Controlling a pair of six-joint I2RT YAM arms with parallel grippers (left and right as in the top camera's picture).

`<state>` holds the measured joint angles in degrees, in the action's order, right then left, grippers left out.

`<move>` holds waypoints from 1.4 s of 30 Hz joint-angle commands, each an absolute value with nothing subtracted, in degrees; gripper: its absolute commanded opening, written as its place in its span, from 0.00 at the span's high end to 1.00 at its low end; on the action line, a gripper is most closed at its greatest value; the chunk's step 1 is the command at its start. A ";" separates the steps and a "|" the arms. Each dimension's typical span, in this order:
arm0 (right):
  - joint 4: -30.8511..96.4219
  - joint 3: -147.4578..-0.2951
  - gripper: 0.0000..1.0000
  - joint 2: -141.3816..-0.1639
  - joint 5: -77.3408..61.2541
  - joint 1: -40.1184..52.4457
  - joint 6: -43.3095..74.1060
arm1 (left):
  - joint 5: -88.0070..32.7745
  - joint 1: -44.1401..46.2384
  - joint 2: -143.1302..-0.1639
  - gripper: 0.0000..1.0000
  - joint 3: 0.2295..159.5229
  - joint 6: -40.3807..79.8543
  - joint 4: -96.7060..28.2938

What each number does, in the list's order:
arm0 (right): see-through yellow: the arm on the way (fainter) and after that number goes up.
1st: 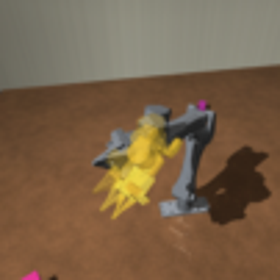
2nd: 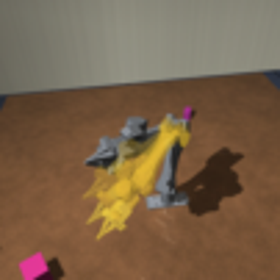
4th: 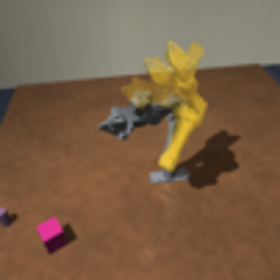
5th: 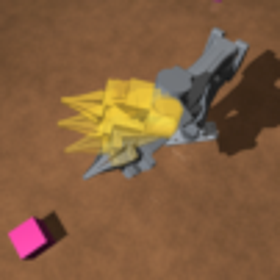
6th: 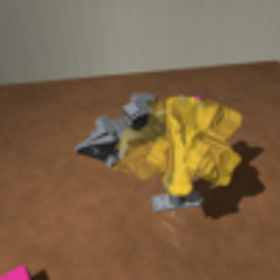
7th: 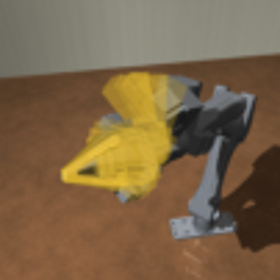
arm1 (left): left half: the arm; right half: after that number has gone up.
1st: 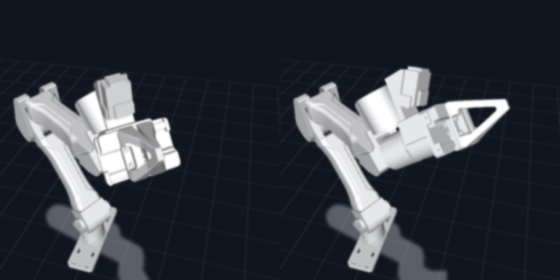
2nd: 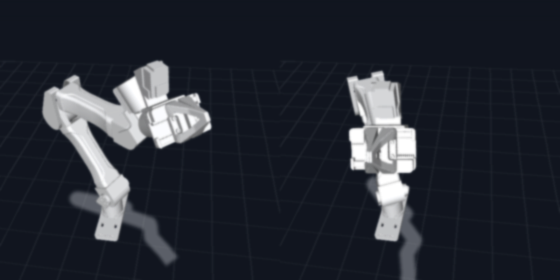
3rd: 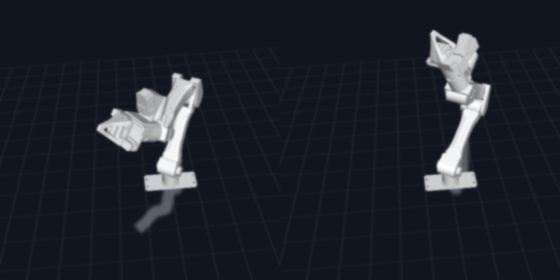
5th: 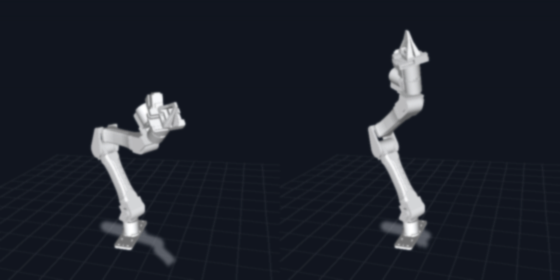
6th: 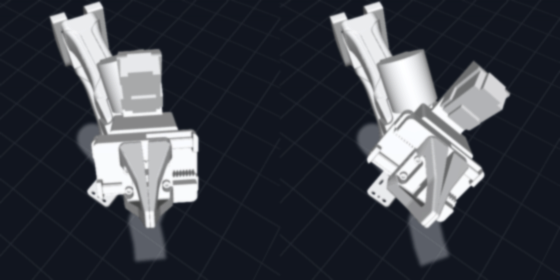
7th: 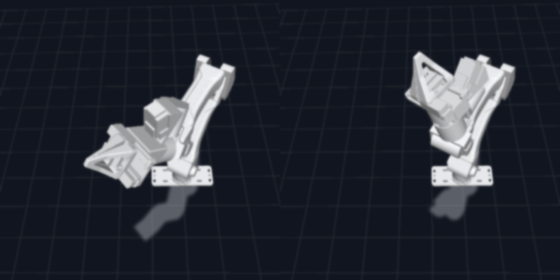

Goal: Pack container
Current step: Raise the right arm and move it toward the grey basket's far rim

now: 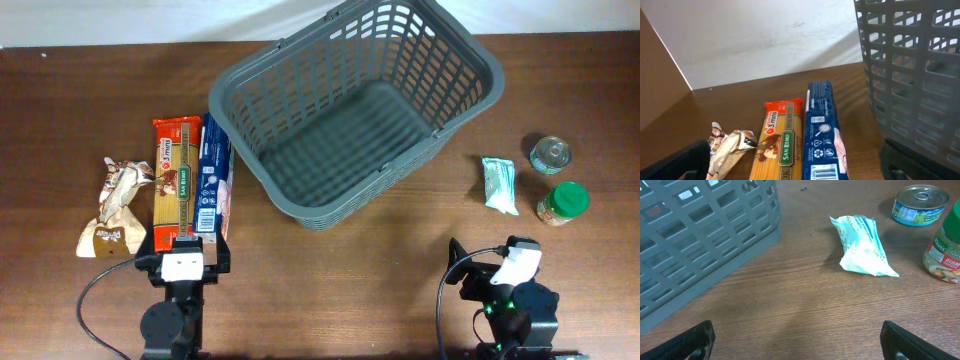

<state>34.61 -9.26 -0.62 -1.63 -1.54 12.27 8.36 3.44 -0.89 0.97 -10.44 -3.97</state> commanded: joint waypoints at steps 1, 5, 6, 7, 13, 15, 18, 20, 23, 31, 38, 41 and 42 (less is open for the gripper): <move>34.63 -8.88 0.01 -0.19 -1.96 -1.13 12.73 | 7.75 3.60 -0.30 0.01 0.54 -10.55 -3.86; 34.63 -8.88 0.01 -0.19 -1.96 -1.13 12.73 | 7.75 3.60 -0.30 0.01 0.54 -10.55 -3.86; 34.63 -8.88 0.01 -0.19 -1.96 -1.13 12.73 | 7.75 3.60 -0.30 0.01 0.54 -10.55 -3.86; 34.63 -8.88 0.01 -0.19 -1.93 -1.13 12.73 | 7.77 3.60 -0.30 0.01 0.54 -10.55 -3.86; 34.63 -8.88 0.01 -0.19 -1.93 -1.13 12.73 | 7.75 3.60 -0.30 0.01 0.54 -10.55 -3.86; 34.63 -8.88 0.01 -0.19 -1.96 -1.13 12.73 | 7.77 3.60 -0.30 0.01 0.54 -10.55 -3.86; 34.63 -8.88 0.01 -0.19 -1.93 -1.13 12.73 | 7.77 3.60 -0.30 0.01 0.54 -10.55 -3.86; 34.63 -8.88 0.01 -0.19 -1.96 -1.13 12.73 | 7.77 3.60 -0.30 0.01 0.54 -10.55 -3.86; 34.63 -8.88 0.01 -0.19 -1.93 -1.13 12.73 | 7.75 3.60 -0.30 0.01 0.54 -10.52 -3.86; 34.04 -8.88 0.01 -0.19 -4.80 -1.13 12.99 | 5.34 3.60 -0.30 0.01 0.54 -10.52 -3.79; 28.45 -14.85 0.01 -0.89 -11.25 -1.13 16.86 | 3.05 3.60 -0.38 0.01 6.07 -9.85 -3.42; 29.63 -24.29 0.01 -5.96 -6.74 -1.13 16.78 | 6.11 3.60 -2.52 0.01 13.72 -9.63 -8.45; 30.24 -26.98 0.01 -8.01 -6.66 -1.13 16.58 | 6.28 3.60 -3.38 0.01 15.33 -9.56 -9.93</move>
<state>30.20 -17.19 -3.25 -8.69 -1.50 15.99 4.93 3.42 -1.43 8.25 -10.37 -7.81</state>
